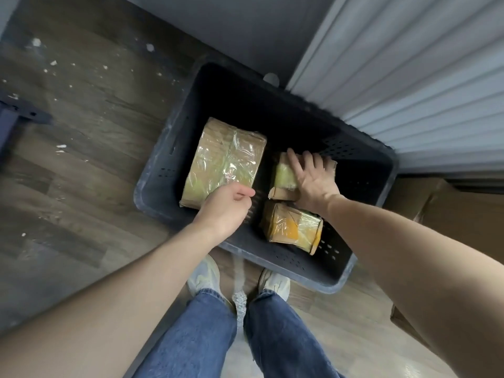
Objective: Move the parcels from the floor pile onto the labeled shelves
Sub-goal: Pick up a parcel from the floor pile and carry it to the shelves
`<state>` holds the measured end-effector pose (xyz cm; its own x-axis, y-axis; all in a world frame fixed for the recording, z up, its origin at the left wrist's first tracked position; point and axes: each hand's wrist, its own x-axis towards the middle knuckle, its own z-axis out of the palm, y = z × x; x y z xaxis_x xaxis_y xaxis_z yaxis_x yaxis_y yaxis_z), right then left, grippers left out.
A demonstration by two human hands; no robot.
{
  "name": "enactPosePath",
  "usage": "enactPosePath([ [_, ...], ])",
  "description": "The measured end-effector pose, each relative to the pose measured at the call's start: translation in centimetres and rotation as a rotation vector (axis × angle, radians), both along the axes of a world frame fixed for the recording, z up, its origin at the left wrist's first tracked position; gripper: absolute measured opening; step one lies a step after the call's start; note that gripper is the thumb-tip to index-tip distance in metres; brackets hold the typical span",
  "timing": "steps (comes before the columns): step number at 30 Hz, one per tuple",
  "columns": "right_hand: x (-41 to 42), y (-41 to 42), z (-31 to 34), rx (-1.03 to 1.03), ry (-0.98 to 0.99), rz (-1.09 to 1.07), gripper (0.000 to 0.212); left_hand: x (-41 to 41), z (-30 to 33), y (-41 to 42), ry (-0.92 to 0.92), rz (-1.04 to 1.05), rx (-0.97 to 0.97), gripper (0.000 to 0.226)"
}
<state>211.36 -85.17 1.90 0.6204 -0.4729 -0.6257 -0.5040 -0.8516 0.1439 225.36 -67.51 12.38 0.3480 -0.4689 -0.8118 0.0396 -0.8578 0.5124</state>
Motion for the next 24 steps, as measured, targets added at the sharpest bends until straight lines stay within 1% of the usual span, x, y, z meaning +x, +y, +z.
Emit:
enactPosePath([
  [2, -0.5, 0.2, 2.3, -0.011, -0.076, -0.055, 0.139, -0.3, 1.1, 0.8, -0.010, -0.005, 0.022, 0.027],
  [4, -1.2, 0.5, 5.4, 0.009, -0.205, -0.219, 0.142, -1.0, 3.1, 1.6, -0.017, -0.005, 0.018, 0.029],
  [6, -2.1, 1.1, 9.3, 0.089, -0.382, -0.496, 0.139, -1.8, 5.9, 2.3, -0.032, 0.018, 0.029, 0.031],
  [9, -3.4, 2.9, 16.1, 0.294, -0.623, -0.999, 0.132, -2.5, 10.9, 3.0, -0.041, 0.087, 0.013, 0.037],
  [11, -4.0, 4.5, 21.4, 0.472, -0.775, -1.300, 0.119, -2.6, 15.1, 2.9, -0.064, 0.127, -0.021, 0.045],
  [13, -4.4, 6.2, 27.2, 0.689, -0.871, -1.511, 0.091, -2.1, 20.2, 2.5, -0.125, 0.173, -0.075, 0.056],
  [14, -4.4, 7.0, 30.3, 0.793, -0.898, -1.558, 0.078, -1.7, 23.1, 2.2, -0.167, 0.205, -0.106, 0.061],
  [16, -4.2, 7.9, 36.1, 0.985, -0.906, -1.577, 0.061, -0.6, 29.0, 1.8, -0.253, 0.276, -0.157, 0.066],
  [17, -3.9, 8.1, 38.7, 1.057, -0.917, -1.563, 0.055, 0.0, 31.9, 1.7, -0.291, 0.309, -0.187, 0.067],
  [19, -3.3, 7.8, 43.6, 1.129, -0.946, -1.504, 0.040, 1.2, 37.5, 1.9, -0.345, 0.369, -0.258, 0.063],
  [20, -2.8, 7.6, 46.0, 1.156, -0.974, -1.455, 0.037, 1.6, 40.3, 2.2, -0.352, 0.398, -0.307, 0.060],
  [21, -2.3, 7.3, 48.5, 1.164, -1.002, -1.389, 0.039, 1.9, 43.0, 2.5, -0.347, 0.436, -0.369, 0.057],
  [24, -1.0, 6.5, 56.3, 1.186, -1.095, -1.194, 0.053, 1.7, 49.9, 3.9, -0.392, 0.537, -0.528, 0.044],
])
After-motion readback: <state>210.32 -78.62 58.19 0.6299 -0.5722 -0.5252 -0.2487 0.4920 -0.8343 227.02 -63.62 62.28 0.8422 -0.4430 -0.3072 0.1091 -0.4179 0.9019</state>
